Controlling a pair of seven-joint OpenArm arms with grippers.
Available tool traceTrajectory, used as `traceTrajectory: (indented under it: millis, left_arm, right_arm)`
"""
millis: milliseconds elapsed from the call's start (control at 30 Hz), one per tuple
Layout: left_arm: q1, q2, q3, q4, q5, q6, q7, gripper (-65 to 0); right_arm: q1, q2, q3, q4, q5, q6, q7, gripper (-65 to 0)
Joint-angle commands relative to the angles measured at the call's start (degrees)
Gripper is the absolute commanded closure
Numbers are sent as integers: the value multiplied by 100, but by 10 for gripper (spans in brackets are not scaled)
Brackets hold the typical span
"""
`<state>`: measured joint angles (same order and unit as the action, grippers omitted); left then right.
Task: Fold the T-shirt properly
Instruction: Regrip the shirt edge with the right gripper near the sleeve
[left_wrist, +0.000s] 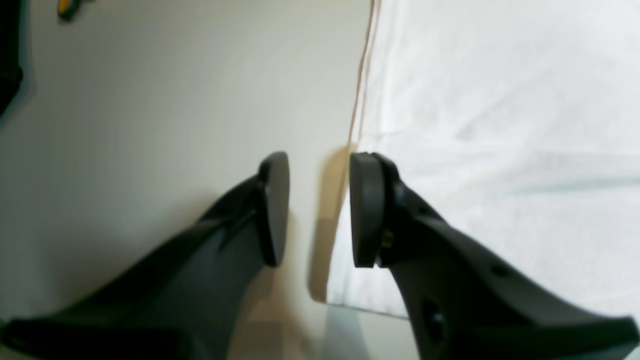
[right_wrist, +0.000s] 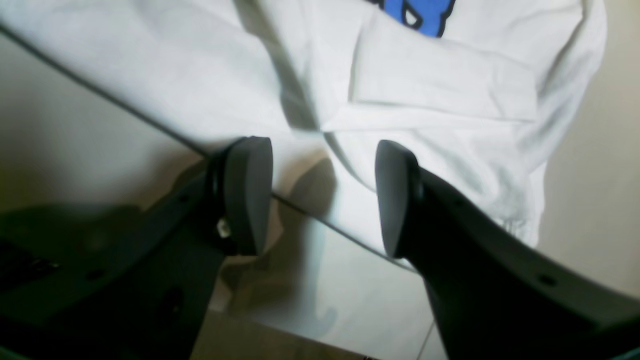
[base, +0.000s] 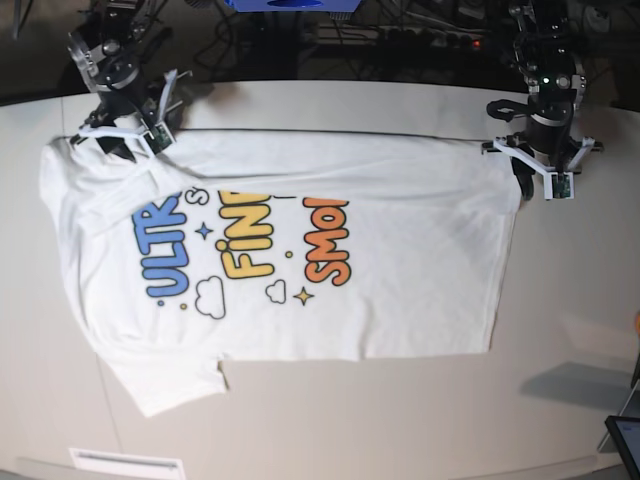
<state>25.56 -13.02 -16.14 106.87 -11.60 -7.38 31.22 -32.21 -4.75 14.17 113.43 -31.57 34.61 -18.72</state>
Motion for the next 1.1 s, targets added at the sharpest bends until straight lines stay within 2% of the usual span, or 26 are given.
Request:
traceTrajectory:
  millis: [0, 367, 500, 667, 833, 1067]
  left_arm:
    - [-11, -74, -52, 87, 3, 56, -164, -205]
    - [-2, -74, -87, 87, 3, 48, -164, -205]
    - [-11, -74, -87, 87, 3, 48, -164, -205]
    - [-20, -74, -87, 87, 3, 48, -155, -205]
    - [-55, -74, -87, 78, 3, 48, -146, -205]
    - [-64, -74, -69, 78, 3, 48, -138, -205]
  right_arm:
    - [-1, 14, -59, 108, 14, -46, 92, -319]
    - [254, -21, -130, 82, -3, -46, 74, -319]
    - [447, -4, -130, 46, -3, -28, -295, -319]
    - [491, 5, -138, 38, 23, -19, -330, -318]
    - [491, -4, -138, 38, 23, -19, -339, -241]
    - [491, -4, -138, -42, 23, -19, -348, -229]
